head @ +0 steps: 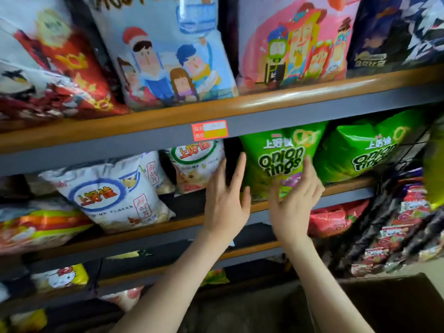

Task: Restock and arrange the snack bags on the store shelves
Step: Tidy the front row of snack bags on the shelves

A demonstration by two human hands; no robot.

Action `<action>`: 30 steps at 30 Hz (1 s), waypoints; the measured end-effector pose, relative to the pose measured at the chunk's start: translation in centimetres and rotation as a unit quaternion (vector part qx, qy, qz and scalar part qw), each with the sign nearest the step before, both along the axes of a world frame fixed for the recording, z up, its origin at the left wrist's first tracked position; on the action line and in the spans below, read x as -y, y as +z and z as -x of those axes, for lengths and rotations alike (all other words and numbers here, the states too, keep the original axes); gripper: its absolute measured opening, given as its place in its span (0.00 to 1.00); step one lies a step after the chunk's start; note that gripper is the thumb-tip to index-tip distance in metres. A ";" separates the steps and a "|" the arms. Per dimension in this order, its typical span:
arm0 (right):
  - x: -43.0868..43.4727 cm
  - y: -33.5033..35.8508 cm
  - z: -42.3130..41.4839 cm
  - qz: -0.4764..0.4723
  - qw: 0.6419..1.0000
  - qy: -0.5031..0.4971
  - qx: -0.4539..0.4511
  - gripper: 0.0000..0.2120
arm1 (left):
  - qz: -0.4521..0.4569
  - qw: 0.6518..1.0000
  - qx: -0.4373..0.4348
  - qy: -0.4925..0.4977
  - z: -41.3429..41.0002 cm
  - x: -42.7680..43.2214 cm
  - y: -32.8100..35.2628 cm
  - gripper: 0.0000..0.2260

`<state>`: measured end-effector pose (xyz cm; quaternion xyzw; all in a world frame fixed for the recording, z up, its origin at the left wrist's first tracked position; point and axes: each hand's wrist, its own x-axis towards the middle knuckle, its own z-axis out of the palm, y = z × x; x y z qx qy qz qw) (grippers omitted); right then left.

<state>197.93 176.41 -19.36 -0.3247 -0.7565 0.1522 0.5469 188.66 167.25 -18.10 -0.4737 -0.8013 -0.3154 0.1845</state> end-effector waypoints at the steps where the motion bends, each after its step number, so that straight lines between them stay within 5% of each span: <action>1: 2.4 -0.5 0.8 -0.059 0.998 0.011 -0.002 0.28 | -0.032 0.998 -0.043 0.035 0.6 1.8 -0.6 0.29; 3: 6.0 -2.0 3.1 -0.069 0.994 0.069 0.042 0.28 | -0.078 0.981 -0.134 0.117 2.3 6.2 -2.1 0.29; 5: 7.5 -2.8 6.2 0.027 0.989 0.105 0.099 0.37 | -0.105 0.956 -0.168 0.218 4.6 10.6 -3.5 0.31; 8: 7.6 -2.9 10.5 0.138 0.973 0.099 0.160 0.51 | -0.108 0.942 -0.083 0.307 7.6 14.7 -5.1 0.39; 12: 6.7 -2.4 14.9 0.212 0.951 0.104 0.202 0.59 | -0.063 0.954 0.021 0.293 10.6 16.0 -6.4 0.48; 30: 8.4 -1.3 16.5 0.184 0.970 -0.004 0.159 0.54 | -0.015 0.950 0.033 0.311 13.0 16.1 -5.4 0.40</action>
